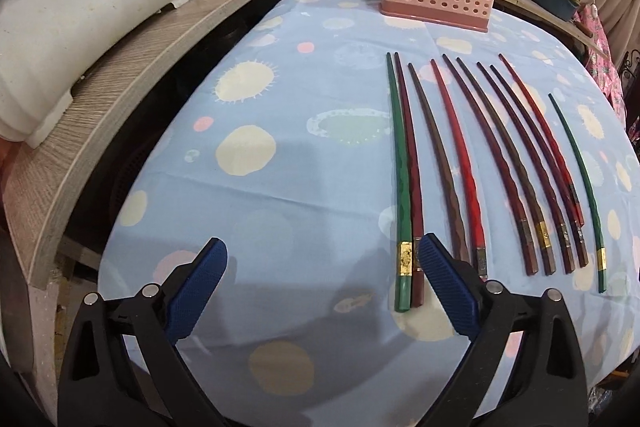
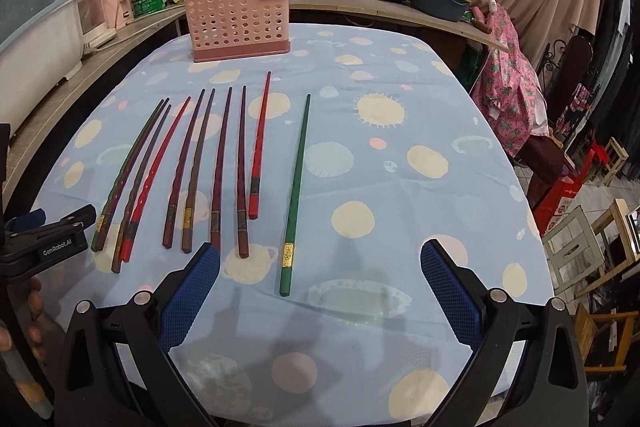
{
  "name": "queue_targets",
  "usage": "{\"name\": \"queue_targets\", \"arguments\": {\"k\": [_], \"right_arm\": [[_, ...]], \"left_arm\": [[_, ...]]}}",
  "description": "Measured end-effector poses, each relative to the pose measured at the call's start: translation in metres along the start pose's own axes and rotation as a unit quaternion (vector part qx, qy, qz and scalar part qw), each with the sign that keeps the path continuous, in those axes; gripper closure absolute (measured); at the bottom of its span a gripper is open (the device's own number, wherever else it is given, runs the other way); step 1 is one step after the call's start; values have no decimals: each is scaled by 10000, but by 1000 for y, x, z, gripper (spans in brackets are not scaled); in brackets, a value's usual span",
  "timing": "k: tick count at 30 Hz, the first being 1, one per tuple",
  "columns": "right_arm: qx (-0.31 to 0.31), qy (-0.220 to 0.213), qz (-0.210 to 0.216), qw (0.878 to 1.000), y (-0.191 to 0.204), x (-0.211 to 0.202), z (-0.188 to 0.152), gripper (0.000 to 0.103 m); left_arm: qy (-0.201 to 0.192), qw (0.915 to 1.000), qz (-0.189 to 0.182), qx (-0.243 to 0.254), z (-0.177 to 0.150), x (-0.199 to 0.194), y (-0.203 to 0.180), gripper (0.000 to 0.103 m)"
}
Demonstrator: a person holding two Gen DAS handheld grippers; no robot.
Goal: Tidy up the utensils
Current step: 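Close the left tool on a green chopstick while the right tool grasps the other green chopstick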
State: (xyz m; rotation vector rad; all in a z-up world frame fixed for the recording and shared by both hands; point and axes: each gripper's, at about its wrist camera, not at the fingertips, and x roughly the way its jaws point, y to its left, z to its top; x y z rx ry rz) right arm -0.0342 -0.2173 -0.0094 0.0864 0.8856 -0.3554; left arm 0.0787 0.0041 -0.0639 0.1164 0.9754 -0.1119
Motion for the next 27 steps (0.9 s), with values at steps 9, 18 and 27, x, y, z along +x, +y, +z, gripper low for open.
{"name": "queue_targets", "arguments": {"k": [9,18,27], "right_arm": [[-10,2,-45,10000,0,5,5,7],[25,52,-9,10000,-1,14,6,7],[137,152,63,9998,-9,36,10,14]], "left_arm": [[31,10000,1,48,2,11,-1,10],[61,10000,37,-46,0,12,7,10],[183,9998,-103,-11,-4,15,1,20]]}}
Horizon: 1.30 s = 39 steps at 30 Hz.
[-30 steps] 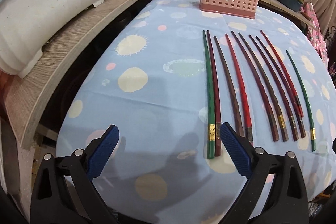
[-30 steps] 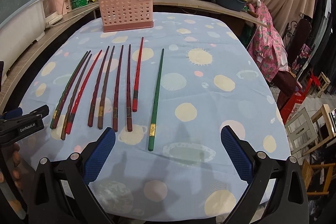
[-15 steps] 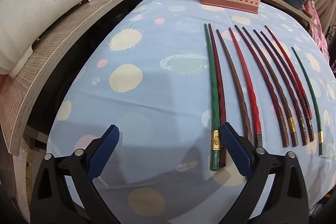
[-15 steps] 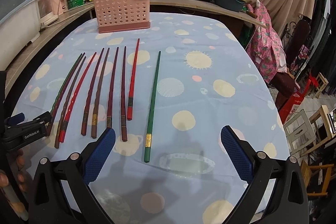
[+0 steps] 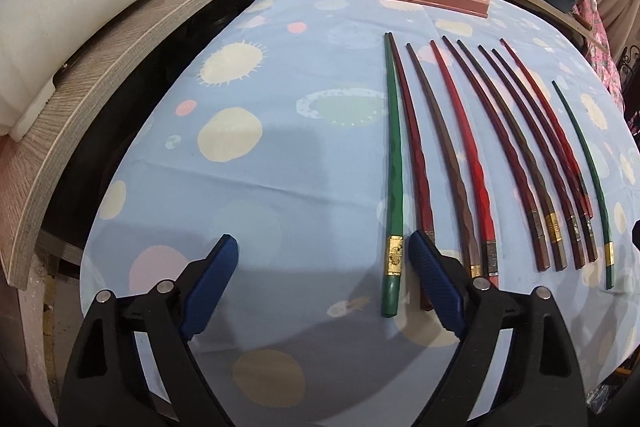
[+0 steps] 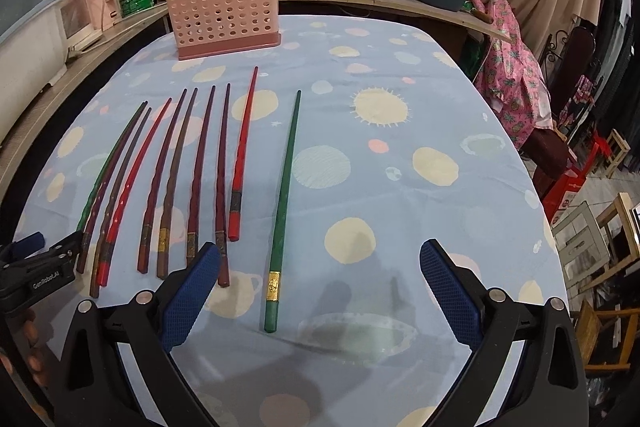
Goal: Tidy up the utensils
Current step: 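Close the left tool on a green chopstick while the right tool grasps the other green chopstick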
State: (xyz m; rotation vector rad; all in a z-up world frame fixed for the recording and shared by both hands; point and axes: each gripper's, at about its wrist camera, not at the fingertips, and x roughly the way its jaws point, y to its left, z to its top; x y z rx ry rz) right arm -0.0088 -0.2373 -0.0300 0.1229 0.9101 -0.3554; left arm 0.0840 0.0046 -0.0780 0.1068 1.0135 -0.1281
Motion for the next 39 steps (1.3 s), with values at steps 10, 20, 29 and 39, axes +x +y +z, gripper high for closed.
{"name": "queue_targets", "arguments": {"k": [10,20,29,39], "right_arm": [[-74,294,250,9992,6,22,-11,62],[-139,260,453,9985,8,24,-19,85],[-52,195,685,9974,1,13,-20,96],[173,-355,858,9955,-15,-38,12,96]], "left_arm": [[92,9998,-174,-59,0,-5,-1,46],[52,9995,-315,-8,-1,-9,-3,90],[84,9988,-474,-117,-4,-19,3,96],[-370,9975,-526,-299,14,-69,19,96]]}}
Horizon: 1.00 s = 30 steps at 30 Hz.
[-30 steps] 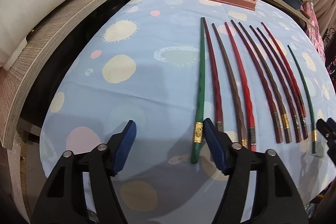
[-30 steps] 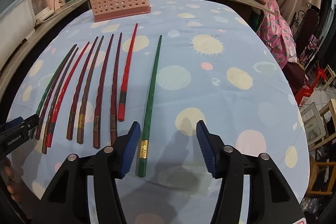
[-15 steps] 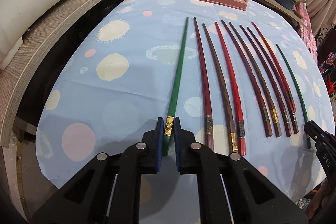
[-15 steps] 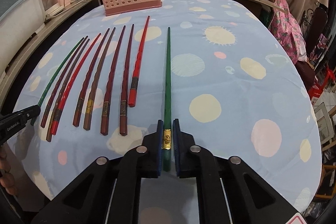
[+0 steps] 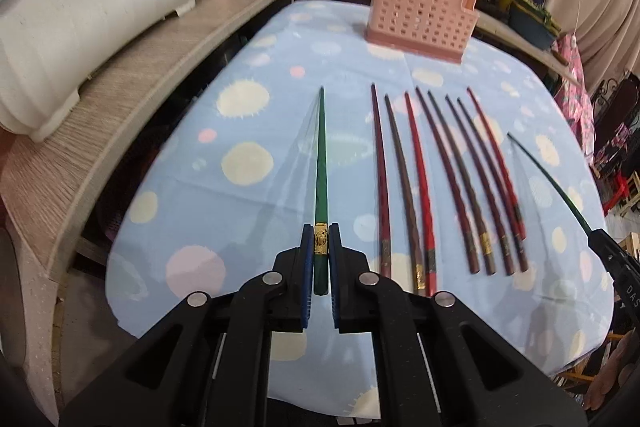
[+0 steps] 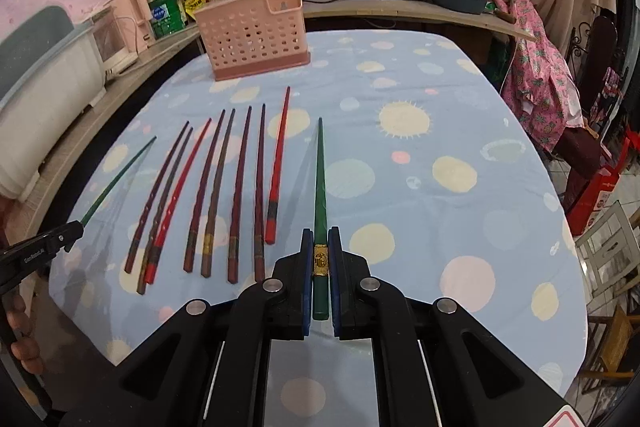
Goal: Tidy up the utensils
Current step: 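Close the left tool on a green chopstick while the right tool grasps the other green chopstick, then lift both green chopsticks and lower them into the pink basket with both tools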
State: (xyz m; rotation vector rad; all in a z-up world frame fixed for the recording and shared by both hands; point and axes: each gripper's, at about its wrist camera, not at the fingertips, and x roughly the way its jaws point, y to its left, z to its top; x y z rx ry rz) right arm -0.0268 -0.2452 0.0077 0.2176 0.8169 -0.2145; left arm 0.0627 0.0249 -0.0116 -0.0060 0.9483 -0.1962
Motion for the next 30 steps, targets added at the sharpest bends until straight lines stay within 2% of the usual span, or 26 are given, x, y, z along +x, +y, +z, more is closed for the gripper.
{"name": "queue_targets", "arguments": {"k": [5,10,14,22,30], "right_arm": [[146,-406,73,9990,-7,-23,38,96],[237,-797,77,9965,-11,-41,80,96],[378,-899,208,9950,-16,-42,115,96],[293,-1414,485,9883,1,-45,203,96],[465,-1915,769,9774,10,-21,298,96]], "left_arm": [[-441,9990,-4,-42,30,-32,4,96],[-952,9954,-44,-26,77,-66,3,96],[-1324,9912,-75,9,121,-85,-3,96],[-1785,9837,-206,-114,202,-97,-18,96],[-2414,9693,-413,-236,296,-101,-49,96]]}}
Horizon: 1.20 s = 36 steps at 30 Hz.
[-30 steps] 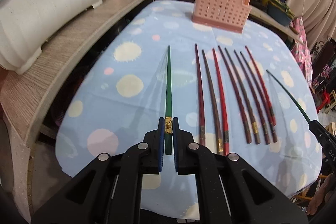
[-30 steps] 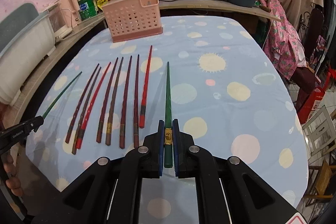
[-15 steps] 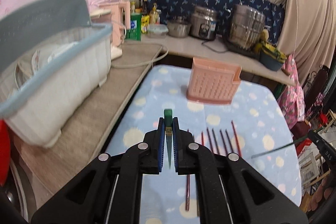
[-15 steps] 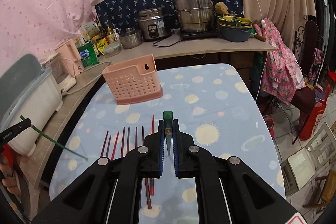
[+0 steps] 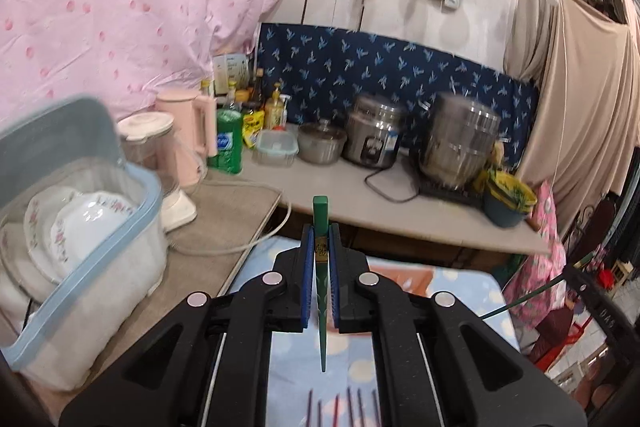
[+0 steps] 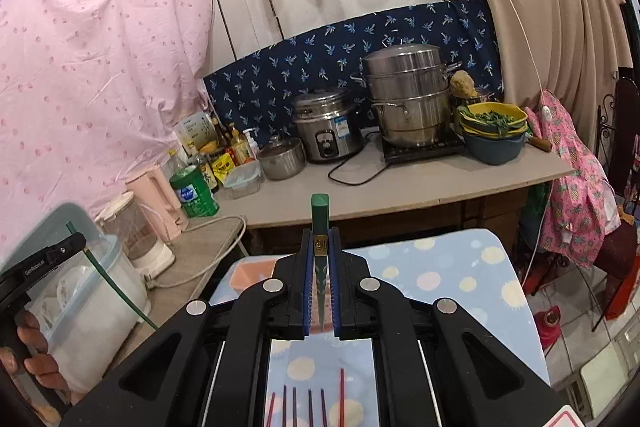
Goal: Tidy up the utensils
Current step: 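Lift both green chopsticks and lower them into the pink basket with both tools, then open both tools to release the green chopsticks into the basket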
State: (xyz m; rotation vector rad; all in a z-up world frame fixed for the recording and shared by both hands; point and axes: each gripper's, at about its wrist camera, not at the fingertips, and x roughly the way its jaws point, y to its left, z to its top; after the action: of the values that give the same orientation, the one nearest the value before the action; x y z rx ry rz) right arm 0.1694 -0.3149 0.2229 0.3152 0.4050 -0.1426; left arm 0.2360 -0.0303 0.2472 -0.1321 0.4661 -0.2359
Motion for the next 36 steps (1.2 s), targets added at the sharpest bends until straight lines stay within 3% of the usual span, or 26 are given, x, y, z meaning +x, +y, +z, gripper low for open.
{"name": "queue_targets", "arguments": {"k": [5,11,22,28,30,32,36], "right_arm": [[91,20,75,9999,0,44,24,96],[229,294,111,9992,-5,96,19,96],[171,788,72,9967,-14,158,-17,96],[131,971,50,9952,-18,175,-29,95],[142,904,-32,9958,-19,173,-29,89],[130,846,-88,9963,-19,169,-30,82],[100,686,-111,9975,-20,150,-26,75]], "left_arm": [[-212,9997,-67,-59,31,35,-17,96],[-256,9997,-35,10,40,79,-26,96],[183,9998,32,29,2,165,-19,96],[442,9990,42,28,-21,187,-16,95],[431,9991,67,-6,-24,187,-15,90],[422,9990,115,-58,-25,184,-13,71],[365,9991,150,-124,-24,170,-7,58]]}}
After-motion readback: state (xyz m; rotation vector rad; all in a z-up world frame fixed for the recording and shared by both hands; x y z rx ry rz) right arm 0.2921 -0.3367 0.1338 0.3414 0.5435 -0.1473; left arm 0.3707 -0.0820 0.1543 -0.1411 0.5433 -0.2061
